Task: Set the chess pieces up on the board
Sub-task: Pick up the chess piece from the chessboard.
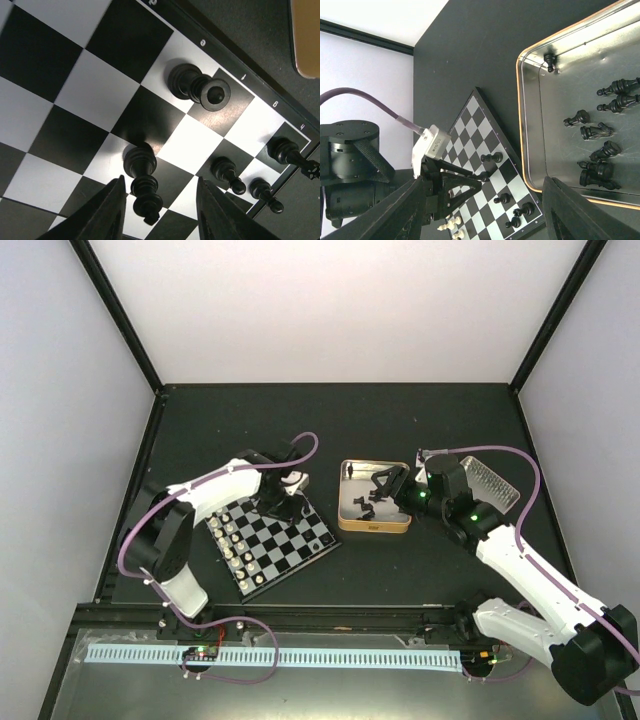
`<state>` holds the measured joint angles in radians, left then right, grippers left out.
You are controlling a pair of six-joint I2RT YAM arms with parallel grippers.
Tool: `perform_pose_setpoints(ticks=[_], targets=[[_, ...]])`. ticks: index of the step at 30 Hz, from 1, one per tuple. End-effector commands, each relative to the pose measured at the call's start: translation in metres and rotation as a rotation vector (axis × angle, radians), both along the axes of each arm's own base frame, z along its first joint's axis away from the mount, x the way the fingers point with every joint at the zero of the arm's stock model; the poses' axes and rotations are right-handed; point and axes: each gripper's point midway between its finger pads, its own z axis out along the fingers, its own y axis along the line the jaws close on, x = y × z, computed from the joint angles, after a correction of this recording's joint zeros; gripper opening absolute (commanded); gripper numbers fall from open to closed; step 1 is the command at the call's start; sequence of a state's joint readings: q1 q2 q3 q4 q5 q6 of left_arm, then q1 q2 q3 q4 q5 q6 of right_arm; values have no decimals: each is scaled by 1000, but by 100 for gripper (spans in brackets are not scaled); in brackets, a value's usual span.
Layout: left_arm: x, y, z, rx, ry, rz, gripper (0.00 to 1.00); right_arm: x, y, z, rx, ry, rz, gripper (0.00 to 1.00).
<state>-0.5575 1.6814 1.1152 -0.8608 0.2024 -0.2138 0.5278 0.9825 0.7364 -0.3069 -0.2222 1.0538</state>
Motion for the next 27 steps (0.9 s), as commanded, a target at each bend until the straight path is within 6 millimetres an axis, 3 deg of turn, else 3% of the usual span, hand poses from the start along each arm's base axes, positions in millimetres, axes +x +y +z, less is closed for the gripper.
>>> perform_pose_setpoints(ticks=[1,8,17,23,27], targets=[[15,2,18,-12,-96,53,39,1,0,7,9,-39,2,64],[17,5,16,5,-103,71,24,-1,-1,6,16,-39,-4,63],[12,7,8,20,-76,56,28,2,2,1,10,-26,4,63],[9,6,7,17,-67,28,21,3,0,3,5,-31,-9,62],[6,11,5,42,-51,14,26,5,-2,5,-11,-36,-13,63]])
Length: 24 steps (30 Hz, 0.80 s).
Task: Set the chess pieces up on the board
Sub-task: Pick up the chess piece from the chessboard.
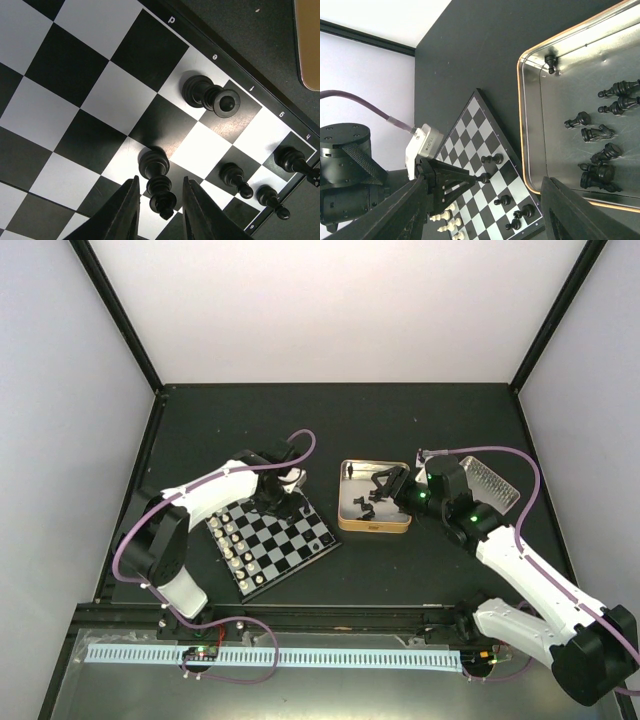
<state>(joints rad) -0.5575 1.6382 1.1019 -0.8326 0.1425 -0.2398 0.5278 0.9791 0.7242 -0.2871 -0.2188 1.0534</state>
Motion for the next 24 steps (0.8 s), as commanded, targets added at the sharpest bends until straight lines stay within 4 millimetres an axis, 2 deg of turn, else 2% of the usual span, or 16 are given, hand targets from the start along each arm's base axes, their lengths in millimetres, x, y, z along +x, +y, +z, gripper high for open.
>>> perform_pose_setpoints(ticks=[1,6,13,17,24], targets=[[-5,5,-5,24,29,-23,27,5,-2,5,-18,-25,-15,62],[-8,3,-7,13,43,-37,28,6,-2,4,-32,-23,-14,63],[-5,0,-6,8,38,-34,10,8,-7,8,-55,-42,-29,62],[2,-1,6,5,-1,-26,7,10,-11,13,-87,-67,-38,62],[27,-13,36,-19,-77,-24,6,14,-21,12,-159,-87,-66,62]])
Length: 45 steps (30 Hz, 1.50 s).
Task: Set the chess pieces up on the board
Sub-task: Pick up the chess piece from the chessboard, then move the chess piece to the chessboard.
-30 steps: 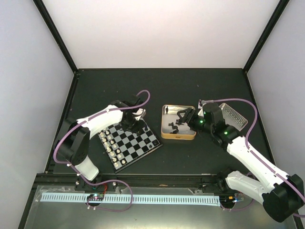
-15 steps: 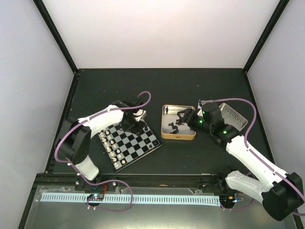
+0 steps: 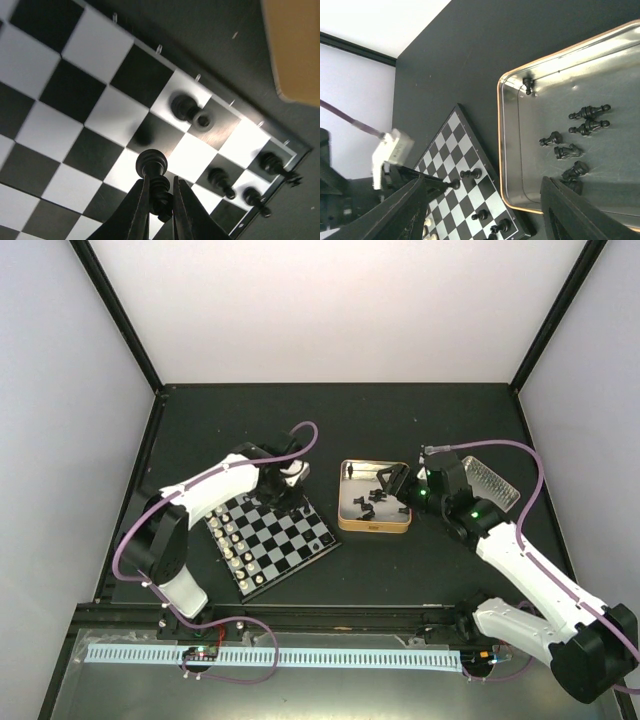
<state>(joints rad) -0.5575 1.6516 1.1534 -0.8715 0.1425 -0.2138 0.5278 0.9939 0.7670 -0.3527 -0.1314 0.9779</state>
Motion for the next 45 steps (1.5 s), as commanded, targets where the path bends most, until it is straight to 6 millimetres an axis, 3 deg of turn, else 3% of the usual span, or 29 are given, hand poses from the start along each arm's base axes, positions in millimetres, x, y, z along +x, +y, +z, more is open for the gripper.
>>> perform_pose_setpoints(ticks=[1,10,19,31,45], targets=[[25,-12,29,-24,-77,-1,6,7,-9,11,-61,-53,-32,62],[49,-18,14,18,-73,3,6,12,-9,1,-95,-29,-34,62],[54,-20,-1,25,-50,3,6,13,-4,-6,-96,-10,-16,62],[52,-23,2,5,-49,-11,6,15,1,-11,-115,-14,24,62],[53,-20,14,-17,-69,-30,6,19,32,-30,-207,-16,256,61]])
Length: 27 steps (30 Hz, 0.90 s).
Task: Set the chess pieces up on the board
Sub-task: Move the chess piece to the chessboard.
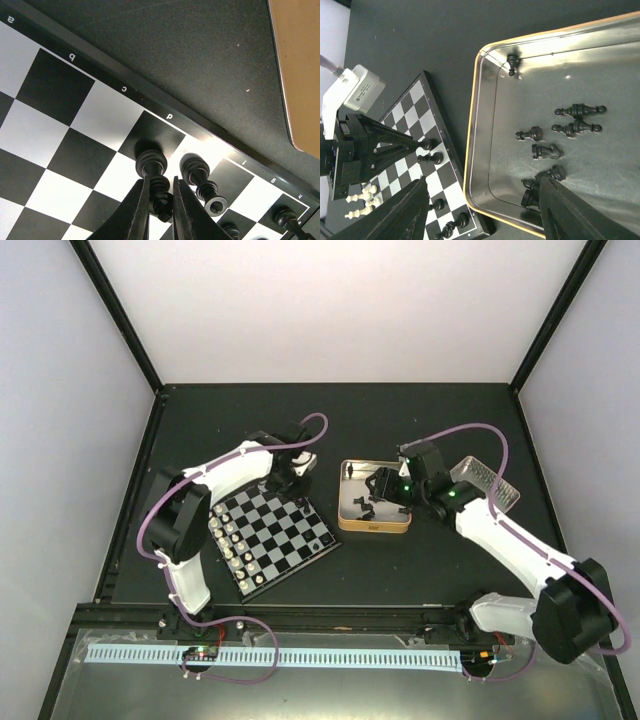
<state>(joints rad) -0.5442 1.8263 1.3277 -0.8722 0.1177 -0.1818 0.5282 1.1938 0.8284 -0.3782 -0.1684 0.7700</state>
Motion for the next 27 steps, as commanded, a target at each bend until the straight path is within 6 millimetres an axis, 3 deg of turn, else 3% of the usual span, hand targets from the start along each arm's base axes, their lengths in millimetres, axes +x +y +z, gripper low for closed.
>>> perform_pose_setpoints(ticks=[1,16,27], targets=[[9,-4,24,-46,-50,-24,6,7,19,11,-22,-47,119,61],[1,11,33,-103,-50,2,7,11,60,-21,-143,59,227,59],[-1,5,24,-139,-14,16,7,8,75,-40,-176,121,245,56]])
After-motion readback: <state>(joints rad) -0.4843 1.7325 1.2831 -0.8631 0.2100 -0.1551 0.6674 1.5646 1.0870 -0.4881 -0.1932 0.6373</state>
